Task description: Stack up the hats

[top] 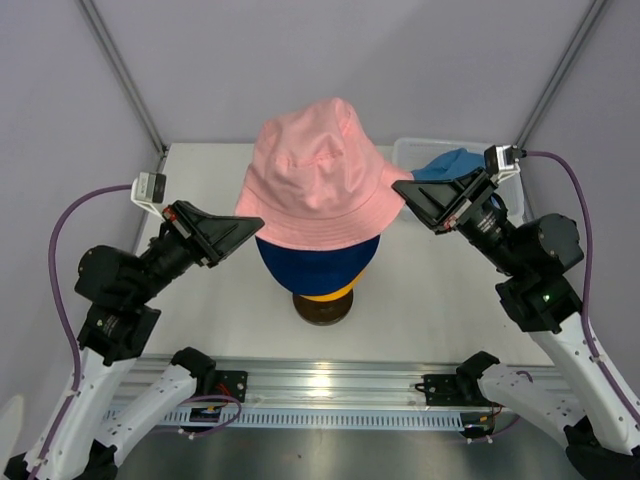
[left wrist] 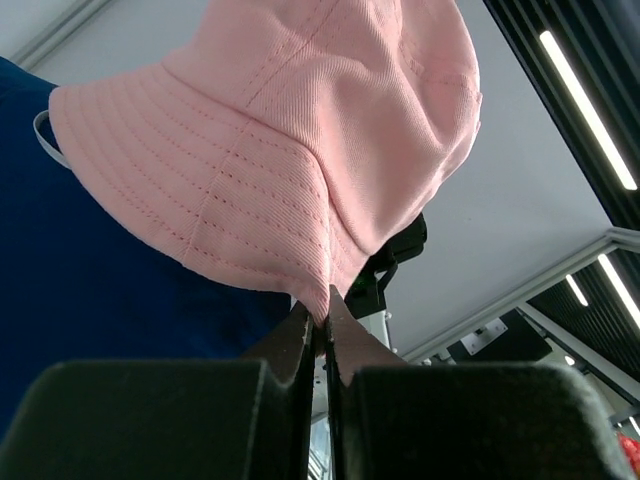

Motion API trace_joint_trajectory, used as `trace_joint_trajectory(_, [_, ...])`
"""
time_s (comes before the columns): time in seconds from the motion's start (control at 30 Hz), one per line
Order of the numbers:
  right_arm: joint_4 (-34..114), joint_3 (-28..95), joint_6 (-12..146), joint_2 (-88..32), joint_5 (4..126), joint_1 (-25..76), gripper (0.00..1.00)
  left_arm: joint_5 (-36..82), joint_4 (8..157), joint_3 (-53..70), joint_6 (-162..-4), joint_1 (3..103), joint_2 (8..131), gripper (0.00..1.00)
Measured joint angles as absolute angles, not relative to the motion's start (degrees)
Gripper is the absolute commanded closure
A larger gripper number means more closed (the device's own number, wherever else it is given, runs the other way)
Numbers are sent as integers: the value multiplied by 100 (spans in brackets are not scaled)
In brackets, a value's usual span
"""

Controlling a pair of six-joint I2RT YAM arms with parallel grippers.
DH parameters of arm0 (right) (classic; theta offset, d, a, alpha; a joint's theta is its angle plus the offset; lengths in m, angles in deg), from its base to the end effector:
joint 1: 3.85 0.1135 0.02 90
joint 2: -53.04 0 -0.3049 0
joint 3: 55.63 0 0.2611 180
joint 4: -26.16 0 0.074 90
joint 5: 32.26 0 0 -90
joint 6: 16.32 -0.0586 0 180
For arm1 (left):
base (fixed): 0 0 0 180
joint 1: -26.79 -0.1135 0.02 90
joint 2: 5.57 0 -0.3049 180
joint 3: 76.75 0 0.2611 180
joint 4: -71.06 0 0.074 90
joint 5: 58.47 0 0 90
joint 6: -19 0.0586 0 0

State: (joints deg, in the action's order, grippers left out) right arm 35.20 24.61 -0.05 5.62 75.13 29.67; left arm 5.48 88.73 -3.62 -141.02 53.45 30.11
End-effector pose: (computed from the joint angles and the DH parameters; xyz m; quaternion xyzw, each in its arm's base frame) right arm 0.1171 0.0985 0.5319 0.0667 0.5506 0.7156 0.4246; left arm 0.0767 -0.0673 0.4930 -0.0357 0.5888 -0.6816 0.4329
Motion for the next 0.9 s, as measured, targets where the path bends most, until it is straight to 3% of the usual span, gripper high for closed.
trace_joint_trajectory(0.17, [3765, 2391, 87, 907, 7522, 2971, 100, 467, 9030, -406, -14039, 5345, 2764, 96])
trace_joint_trajectory(0.5, [4740, 872, 828, 1694, 7292, 3035, 100, 889, 10053, -1219, -13003, 5380, 2106, 98])
trace_joint_trajectory(0.8, [4785, 866, 1311, 1668, 6905, 3098, 100, 1232, 10055, -1311, -12649, 5432, 2147, 92])
trace_joint_trajectory(0.9, [4820, 918, 1473, 1589, 6534, 3074, 87, 1724, 10129, -1291, -12522, 5412, 2145, 88])
